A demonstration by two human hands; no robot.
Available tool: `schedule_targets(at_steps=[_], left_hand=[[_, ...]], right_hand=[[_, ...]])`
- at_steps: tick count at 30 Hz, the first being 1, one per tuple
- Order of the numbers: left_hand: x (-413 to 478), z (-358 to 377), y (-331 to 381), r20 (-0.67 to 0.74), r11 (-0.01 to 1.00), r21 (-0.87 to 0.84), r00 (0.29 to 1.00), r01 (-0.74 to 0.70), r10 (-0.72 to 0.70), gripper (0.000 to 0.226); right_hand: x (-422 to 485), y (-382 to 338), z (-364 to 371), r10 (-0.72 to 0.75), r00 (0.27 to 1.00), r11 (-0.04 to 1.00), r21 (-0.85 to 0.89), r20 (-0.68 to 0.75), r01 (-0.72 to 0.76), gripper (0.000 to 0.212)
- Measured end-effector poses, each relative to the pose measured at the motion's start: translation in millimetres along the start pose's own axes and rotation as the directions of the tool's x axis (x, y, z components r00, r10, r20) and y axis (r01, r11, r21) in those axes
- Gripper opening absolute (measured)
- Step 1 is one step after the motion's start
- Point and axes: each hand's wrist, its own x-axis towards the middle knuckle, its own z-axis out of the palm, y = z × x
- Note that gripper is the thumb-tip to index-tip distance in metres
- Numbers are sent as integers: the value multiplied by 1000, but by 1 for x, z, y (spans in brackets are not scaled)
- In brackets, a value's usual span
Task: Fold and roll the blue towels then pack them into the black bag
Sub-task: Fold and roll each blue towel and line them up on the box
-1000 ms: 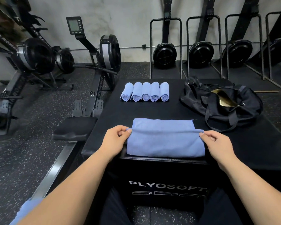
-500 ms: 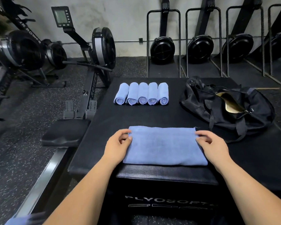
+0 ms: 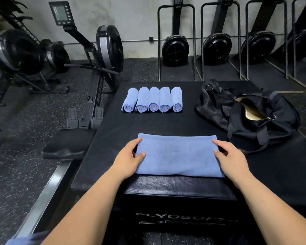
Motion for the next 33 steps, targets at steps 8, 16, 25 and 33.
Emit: schedule_targets(at_steps=[8,16,25,33], left_hand=[[-2,2,0,19,994,105,999,-43,41,65],[-25,12,7,-211,997,-11,975,-74,70,60],[-59,17,0,-255,975,76,941,-210,223,45],[-45,24,-2,-287,878,442,899,-181,330,31]], right_hand=[[9,2,9,-51,998,974,-221,25,56,43],[-17,-9,0,-69,995,993,-103,-78,61,41],[-55,16,3,-287,944,951,-168,-161,260,32],[-48,12,14,-192,970,918,-376,-147,125,34]])
